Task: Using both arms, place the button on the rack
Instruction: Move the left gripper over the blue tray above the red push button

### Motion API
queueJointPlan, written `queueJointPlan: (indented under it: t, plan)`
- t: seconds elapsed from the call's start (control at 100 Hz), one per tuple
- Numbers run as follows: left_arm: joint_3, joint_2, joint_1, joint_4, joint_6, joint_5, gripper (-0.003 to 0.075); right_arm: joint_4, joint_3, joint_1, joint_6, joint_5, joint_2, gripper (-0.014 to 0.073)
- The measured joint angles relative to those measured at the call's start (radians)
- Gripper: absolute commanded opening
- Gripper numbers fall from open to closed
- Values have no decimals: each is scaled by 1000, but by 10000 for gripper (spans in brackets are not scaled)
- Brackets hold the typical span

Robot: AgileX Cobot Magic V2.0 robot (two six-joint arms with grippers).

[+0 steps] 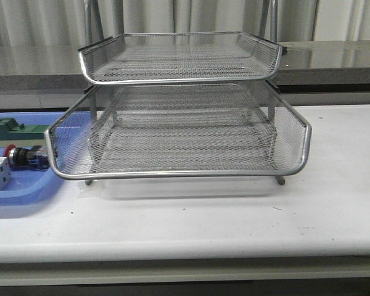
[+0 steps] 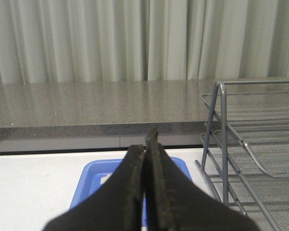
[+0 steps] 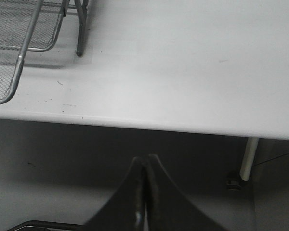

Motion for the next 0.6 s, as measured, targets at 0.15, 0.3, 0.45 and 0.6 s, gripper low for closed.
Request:
queueJointPlan:
  t: [0.15,0.3,0.45,0.6]
  plan:
    - [-176,200,0,0,0,129,-20,-2,0,0,0,0,0,-68]
    - [-342,431,0,57,0,301,-20,-2,0,0,0,0,0,-68]
    - [-484,640,0,119,2,433,-20,-2,0,0,2,0,0,-68]
    - [-580,823,0,138,2,494,-20,-2,0,0,2,0,0,-68]
